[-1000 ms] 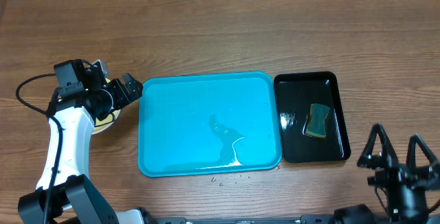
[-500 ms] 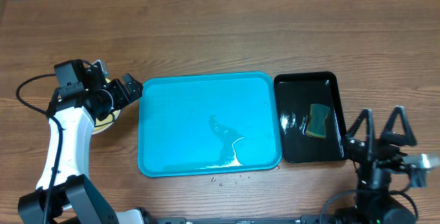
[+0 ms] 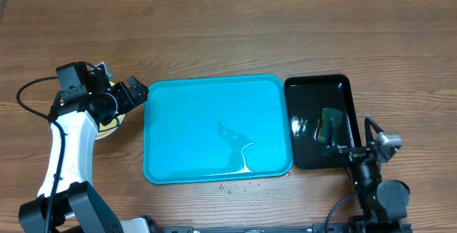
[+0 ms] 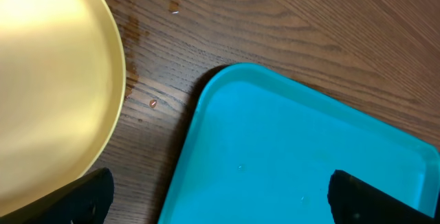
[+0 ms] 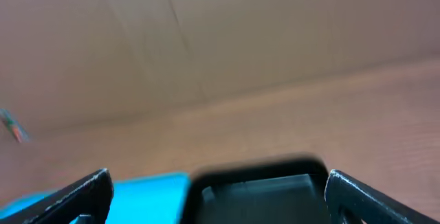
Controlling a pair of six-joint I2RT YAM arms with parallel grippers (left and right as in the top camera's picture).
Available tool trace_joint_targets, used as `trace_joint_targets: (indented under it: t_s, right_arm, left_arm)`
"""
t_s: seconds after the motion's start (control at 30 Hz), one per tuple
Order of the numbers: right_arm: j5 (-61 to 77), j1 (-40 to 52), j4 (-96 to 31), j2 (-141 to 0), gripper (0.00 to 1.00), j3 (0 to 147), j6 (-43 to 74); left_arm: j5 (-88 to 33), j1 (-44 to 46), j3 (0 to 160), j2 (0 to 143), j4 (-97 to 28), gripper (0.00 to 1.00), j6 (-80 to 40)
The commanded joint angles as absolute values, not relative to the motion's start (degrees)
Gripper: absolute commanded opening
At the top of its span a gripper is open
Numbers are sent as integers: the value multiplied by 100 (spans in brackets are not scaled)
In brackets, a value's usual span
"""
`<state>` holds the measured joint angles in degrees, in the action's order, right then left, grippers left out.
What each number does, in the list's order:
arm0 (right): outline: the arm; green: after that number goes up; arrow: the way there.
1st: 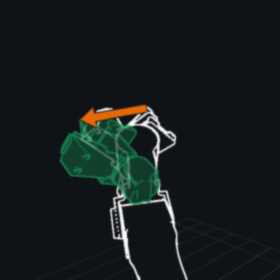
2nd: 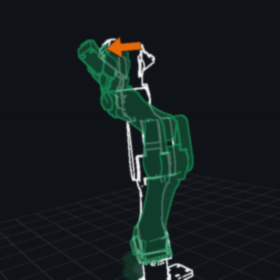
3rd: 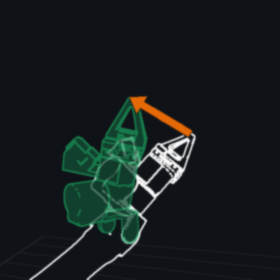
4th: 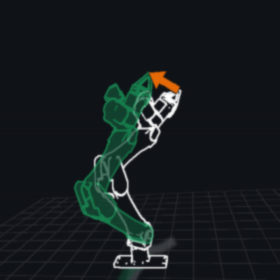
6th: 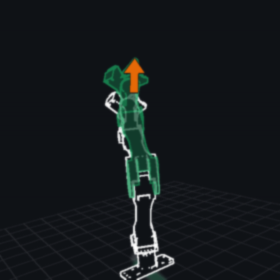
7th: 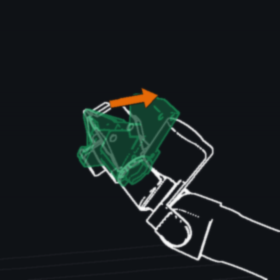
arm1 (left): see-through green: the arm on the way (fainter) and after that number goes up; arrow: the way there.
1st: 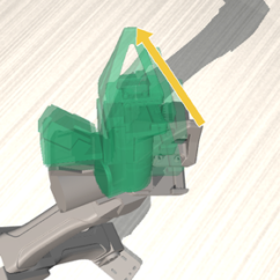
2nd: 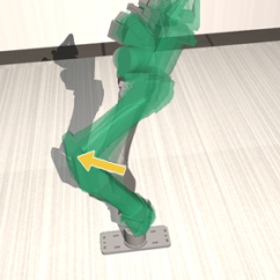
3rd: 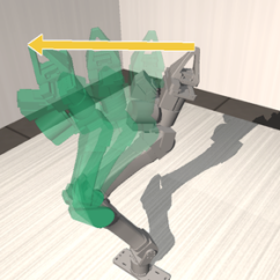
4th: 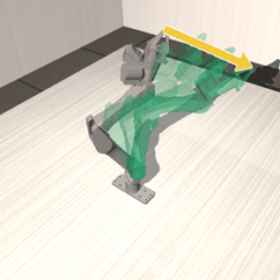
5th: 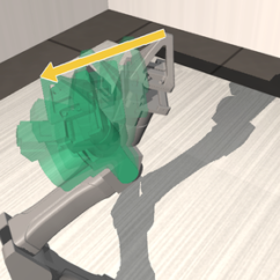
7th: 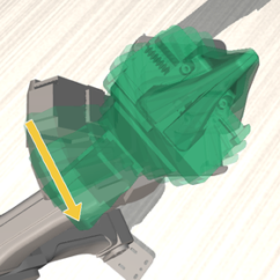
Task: Clean dirty plates on tray and stack at the side
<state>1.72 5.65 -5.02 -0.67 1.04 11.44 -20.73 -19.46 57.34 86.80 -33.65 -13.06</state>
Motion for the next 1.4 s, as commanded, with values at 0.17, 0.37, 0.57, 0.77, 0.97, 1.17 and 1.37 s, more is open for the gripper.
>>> trace_joint_targets:
  t_s: [0.17,0.37,0.57,0.77,0.97,1.17,1.37]
  right_arm:
    - [-156,539,-464,-16,100,45,425]
    - [-134,539,-471,-16,100,45,401]
    - [113,539,-486,-16,100,45,-460]
    - [80,539,-484,-16,100,45,-451]
    - [75,539,-484,-16,100,45,-451]
    - [75,539,-484,-16,100,45,-454]
    - [75,539,-484,-16,100,45,-454]
  left_arm:
    - [-2034,-1909,5714,8680,-3363,100,-1160]
    - [-2034,-1909,5714,8680,-3363,100,-1157]
    - [-2034,-1909,5714,8680,-3361,100,-1157]
    - [-2034,-1909,5714,8680,-3363,100,-1157]
    - [-2034,-1909,5714,8680,-3363,100,-1157]
    - [-2034,-1909,5714,8680,-3361,100,-1157]
    - [-2034,-1909,5714,8680,-3361,100,-1157]
